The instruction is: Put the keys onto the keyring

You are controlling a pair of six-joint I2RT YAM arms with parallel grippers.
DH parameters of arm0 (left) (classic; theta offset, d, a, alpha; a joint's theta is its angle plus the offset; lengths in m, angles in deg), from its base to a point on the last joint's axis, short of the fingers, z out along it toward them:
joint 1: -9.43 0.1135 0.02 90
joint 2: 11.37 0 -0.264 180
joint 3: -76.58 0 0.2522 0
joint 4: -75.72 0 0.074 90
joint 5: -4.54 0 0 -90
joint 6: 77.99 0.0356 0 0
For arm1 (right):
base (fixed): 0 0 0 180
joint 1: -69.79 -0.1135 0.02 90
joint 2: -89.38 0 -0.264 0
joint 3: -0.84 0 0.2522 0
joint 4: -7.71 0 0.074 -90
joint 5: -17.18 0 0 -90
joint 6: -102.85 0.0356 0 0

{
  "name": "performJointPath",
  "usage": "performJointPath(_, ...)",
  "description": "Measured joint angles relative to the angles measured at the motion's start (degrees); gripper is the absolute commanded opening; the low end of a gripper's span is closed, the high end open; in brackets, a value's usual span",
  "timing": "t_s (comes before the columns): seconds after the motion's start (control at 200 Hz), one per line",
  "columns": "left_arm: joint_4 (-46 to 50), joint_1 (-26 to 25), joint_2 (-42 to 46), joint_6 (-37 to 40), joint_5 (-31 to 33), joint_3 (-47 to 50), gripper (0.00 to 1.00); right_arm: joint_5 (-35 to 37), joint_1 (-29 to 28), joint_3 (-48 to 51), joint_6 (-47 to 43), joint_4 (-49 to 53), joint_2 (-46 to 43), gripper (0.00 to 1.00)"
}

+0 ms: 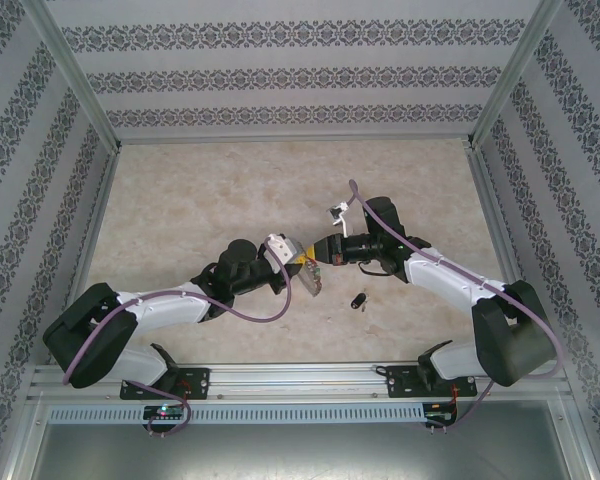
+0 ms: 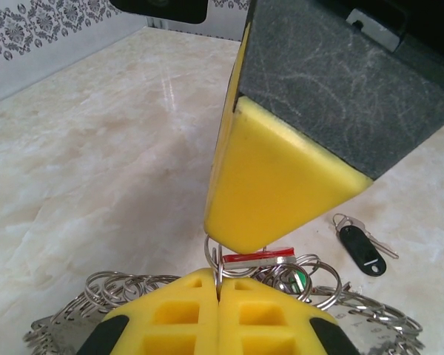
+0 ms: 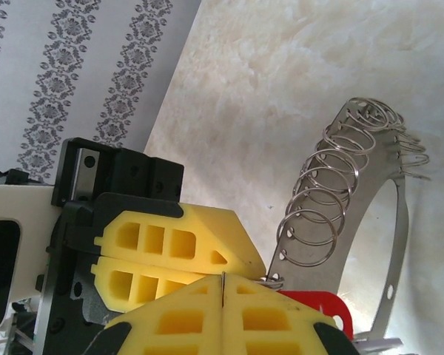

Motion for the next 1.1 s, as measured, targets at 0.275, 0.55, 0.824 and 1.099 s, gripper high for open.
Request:
performJointPath(0.275, -0.4, 0.0, -0.1, 2.3, 0.5, 0.5, 0.00, 4.1, 0.5, -2.1, -2.4, 6.1, 0.9, 0.00)
performJointPath(0.55, -2.6, 0.0, -1.3, 2.6, 0.6, 1.2, 0.00, 4.9, 0.5, -3.4, -3.3, 8.1, 4.1, 0.00)
performJointPath(0.824, -3.7, 0.0, -2.1, 3.8, -1.0, 1.7, 0.00, 1.7, 1.2, -4.5, -3.5, 8.5, 6.7, 0.00)
performJointPath(1.099, -4.9, 0.0, -2.5, 4.5, -1.5, 2.2, 0.00, -3.3, 2.8, -6.4, -3.7, 9.7, 10.6, 0.00)
